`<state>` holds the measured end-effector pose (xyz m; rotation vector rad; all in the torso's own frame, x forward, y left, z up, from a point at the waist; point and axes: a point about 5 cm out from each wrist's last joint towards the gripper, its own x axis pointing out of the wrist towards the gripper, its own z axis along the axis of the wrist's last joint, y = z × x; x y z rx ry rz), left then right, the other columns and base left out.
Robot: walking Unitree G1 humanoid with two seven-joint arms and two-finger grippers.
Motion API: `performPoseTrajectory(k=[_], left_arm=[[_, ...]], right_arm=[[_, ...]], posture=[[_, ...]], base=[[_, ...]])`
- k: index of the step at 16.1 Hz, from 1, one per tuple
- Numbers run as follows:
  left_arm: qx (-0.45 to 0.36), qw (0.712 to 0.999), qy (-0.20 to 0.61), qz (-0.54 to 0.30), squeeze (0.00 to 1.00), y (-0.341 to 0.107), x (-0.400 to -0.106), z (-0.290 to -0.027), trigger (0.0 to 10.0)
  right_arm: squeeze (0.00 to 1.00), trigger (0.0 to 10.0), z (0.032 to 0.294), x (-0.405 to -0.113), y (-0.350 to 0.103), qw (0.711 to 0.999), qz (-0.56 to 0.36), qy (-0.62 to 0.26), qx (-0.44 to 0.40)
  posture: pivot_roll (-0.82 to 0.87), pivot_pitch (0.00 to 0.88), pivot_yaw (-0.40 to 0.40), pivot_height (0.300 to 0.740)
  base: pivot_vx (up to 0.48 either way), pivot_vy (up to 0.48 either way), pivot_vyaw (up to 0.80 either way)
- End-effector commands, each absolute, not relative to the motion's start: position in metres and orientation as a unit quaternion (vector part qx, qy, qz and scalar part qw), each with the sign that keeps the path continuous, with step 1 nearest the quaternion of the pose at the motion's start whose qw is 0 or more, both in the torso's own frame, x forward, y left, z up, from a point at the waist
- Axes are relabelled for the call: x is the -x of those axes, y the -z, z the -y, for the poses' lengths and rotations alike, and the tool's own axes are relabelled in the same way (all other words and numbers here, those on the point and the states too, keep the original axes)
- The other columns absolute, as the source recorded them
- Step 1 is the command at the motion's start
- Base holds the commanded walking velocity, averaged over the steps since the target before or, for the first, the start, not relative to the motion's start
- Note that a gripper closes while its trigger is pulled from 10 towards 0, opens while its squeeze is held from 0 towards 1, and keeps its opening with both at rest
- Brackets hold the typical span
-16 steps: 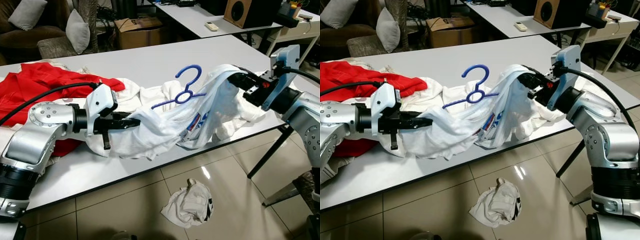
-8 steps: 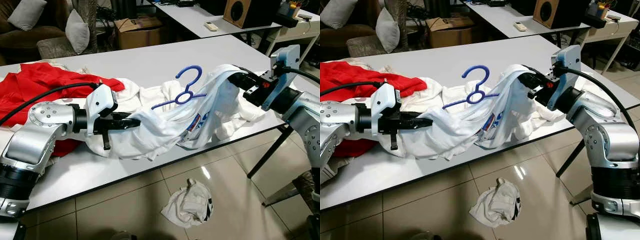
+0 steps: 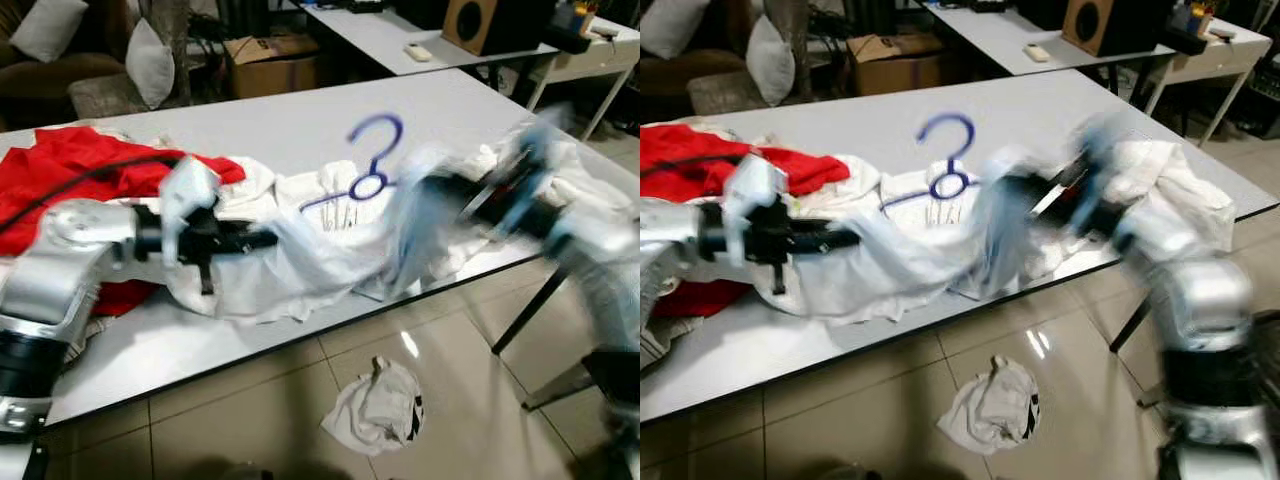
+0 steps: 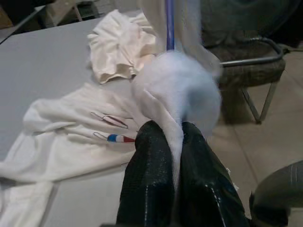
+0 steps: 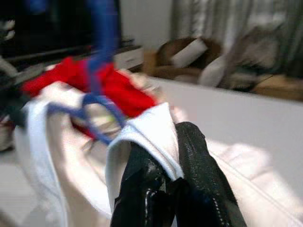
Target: Hang hanger
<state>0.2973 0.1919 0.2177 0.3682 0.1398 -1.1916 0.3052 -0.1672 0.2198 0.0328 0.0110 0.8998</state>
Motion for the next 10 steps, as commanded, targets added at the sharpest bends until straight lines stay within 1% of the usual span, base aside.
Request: performPoseTrajectory(k=[1,3,4,6,7,9,10], left_arm=[[-0.163,0.808,0.564,-0.049,0.0,-0.224,-0.295,-0.191,0.0],[-0.159,0.804,0.571,-0.054,0.0,-0.22,-0.295,-0.187,0.0],[-0.158,0.801,0.575,-0.056,0.0,-0.221,-0.293,-0.187,0.0],[-0.152,0.804,0.571,-0.057,0.0,-0.22,-0.29,-0.189,0.0],[-0.147,0.809,0.567,-0.057,0.0,-0.219,-0.29,-0.191,0.0],[-0.148,0.814,0.558,-0.059,0.0,-0.218,-0.291,-0.192,0.0],[-0.15,0.816,0.556,-0.059,0.0,-0.219,-0.292,-0.194,0.0]], right_arm=[[0.0,0.0,0.162,-0.301,-0.226,0.89,0.002,-0.456,-0.016],[0.0,0.0,0.159,-0.299,-0.225,0.884,0.002,-0.467,-0.02],[0.0,0.0,0.158,-0.298,-0.224,0.882,0.001,-0.471,-0.022],[0.0,0.0,0.154,-0.293,-0.217,0.876,-0.009,-0.482,-0.012],[0.0,10.0,0.155,-0.291,-0.214,0.874,-0.021,-0.486,0.005],[0.0,10.0,0.162,-0.289,-0.206,0.873,-0.056,-0.482,0.046],[0.96,10.0,0.167,-0.29,-0.206,0.879,-0.06,-0.472,0.043]], posture=[[-0.11,0.0,0.023,0.74],[-0.1,0.0,0.036,0.74],[-0.1,0.0,0.026,0.74],[-0.1,0.0,0.024,0.74],[-0.1,0.0,0.026,0.74],[-0.09,0.0,0.023,0.74],[-0.09,0.0,0.017,0.74]], base=[[0.0,0.0,0.0],[0.0,0.0,0.0],[0.0,0.0,0.0],[0.0,0.0,0.0],[0.0,0.0,0.0],[0.0,0.0,0.0],[0.0,0.0,0.0]])
